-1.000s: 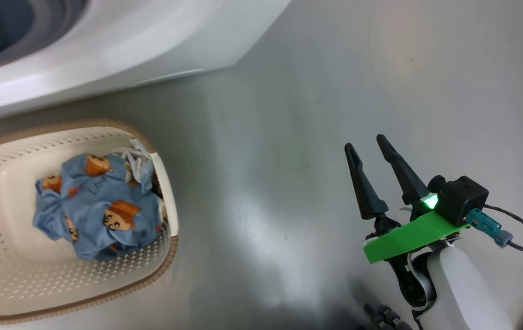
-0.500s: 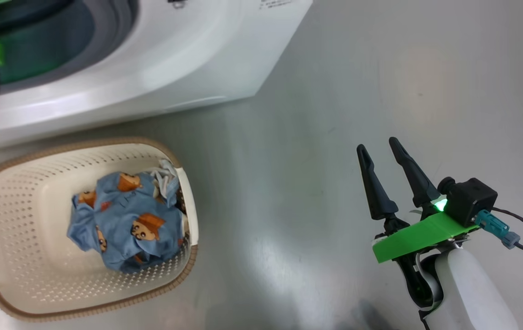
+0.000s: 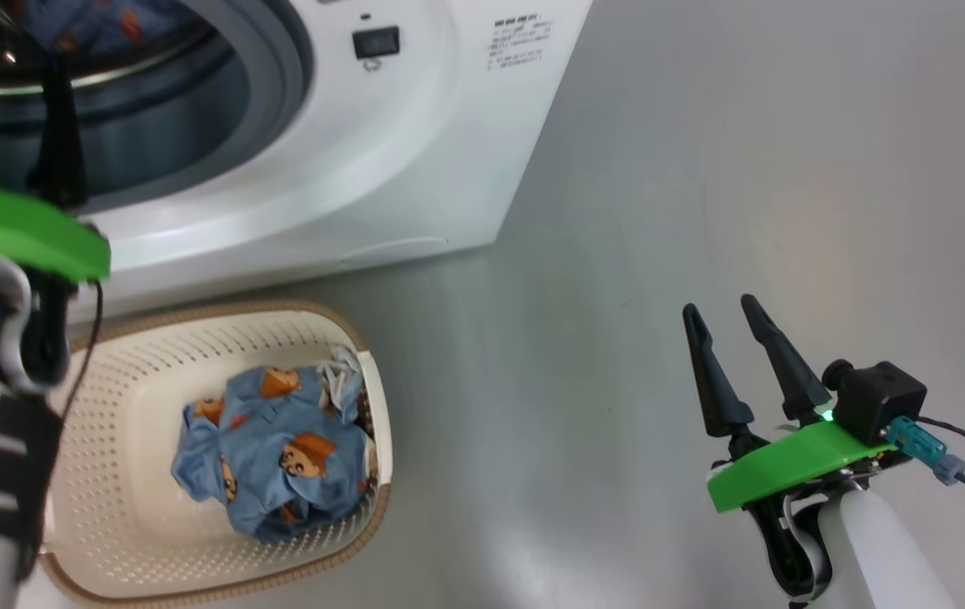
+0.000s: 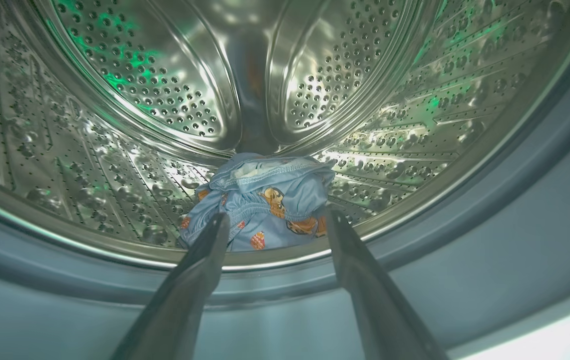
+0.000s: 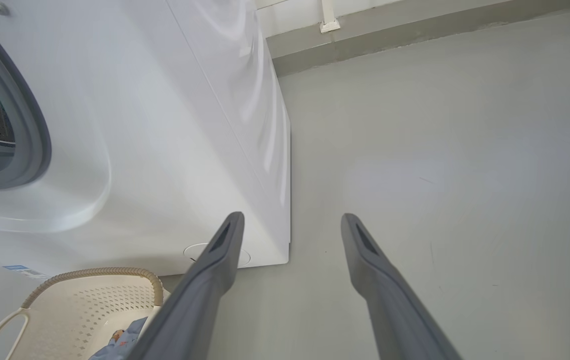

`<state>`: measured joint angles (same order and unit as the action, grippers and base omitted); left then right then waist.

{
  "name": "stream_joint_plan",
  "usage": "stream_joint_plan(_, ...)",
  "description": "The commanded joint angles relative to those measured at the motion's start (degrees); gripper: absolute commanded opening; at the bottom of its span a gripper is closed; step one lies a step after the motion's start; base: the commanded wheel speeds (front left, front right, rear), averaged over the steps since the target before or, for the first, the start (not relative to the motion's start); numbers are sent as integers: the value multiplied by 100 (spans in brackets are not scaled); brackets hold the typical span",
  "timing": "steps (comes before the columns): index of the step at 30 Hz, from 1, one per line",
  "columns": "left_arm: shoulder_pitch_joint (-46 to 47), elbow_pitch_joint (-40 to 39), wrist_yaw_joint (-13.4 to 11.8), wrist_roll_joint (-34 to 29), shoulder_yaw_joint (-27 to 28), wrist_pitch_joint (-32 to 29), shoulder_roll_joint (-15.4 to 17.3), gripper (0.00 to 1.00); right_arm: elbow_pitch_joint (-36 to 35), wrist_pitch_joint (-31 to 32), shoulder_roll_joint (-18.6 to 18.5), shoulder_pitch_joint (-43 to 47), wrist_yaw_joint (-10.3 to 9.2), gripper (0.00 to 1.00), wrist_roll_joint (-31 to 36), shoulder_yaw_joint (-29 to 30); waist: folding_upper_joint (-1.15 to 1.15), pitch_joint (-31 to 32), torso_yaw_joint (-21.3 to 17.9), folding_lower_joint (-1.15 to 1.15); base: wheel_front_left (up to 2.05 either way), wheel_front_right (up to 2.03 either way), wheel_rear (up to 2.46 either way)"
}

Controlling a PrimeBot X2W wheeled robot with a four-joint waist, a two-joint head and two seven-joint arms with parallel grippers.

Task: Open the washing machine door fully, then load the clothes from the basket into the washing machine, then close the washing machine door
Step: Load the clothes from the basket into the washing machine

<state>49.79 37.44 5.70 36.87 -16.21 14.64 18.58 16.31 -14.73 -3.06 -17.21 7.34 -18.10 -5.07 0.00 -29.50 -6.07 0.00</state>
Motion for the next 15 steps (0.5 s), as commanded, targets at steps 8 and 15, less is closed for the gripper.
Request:
stream_joint_plan(8, -1530, -1358, -182, -680, 958, 35, -77, 100, -35, -27, 18, 385, 14, 100, 146, 60, 0, 790, 94, 0, 0, 0, 0)
stream_joint_plan(15, -2521, -2102, -204, -1180, 1604, 35, -479, 100, -86, -27, 18, 601, 14, 100, 248, 207, 0, 1269, 104, 0, 0, 0, 0)
